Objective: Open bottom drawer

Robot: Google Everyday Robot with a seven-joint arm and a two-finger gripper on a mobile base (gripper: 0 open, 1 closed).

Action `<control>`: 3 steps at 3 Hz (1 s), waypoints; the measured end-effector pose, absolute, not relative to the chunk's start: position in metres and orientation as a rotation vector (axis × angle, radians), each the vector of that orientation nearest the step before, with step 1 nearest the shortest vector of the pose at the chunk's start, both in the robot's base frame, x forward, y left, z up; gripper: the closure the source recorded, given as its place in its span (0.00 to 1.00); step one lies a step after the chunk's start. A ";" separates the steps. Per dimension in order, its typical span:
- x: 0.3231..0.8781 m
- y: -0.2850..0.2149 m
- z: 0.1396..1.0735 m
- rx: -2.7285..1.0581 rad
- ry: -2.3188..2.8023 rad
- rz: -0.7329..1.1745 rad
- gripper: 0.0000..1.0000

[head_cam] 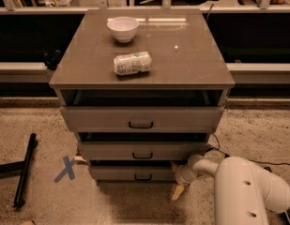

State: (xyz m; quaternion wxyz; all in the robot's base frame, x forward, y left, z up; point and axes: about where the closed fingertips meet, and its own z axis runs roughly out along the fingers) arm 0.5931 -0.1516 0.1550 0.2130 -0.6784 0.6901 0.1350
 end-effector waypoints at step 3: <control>0.592 -0.152 0.167 -1.883 1.916 0.374 0.78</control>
Offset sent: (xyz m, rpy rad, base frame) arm -0.0882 -0.0266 0.0554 0.0048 -0.0438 -0.0314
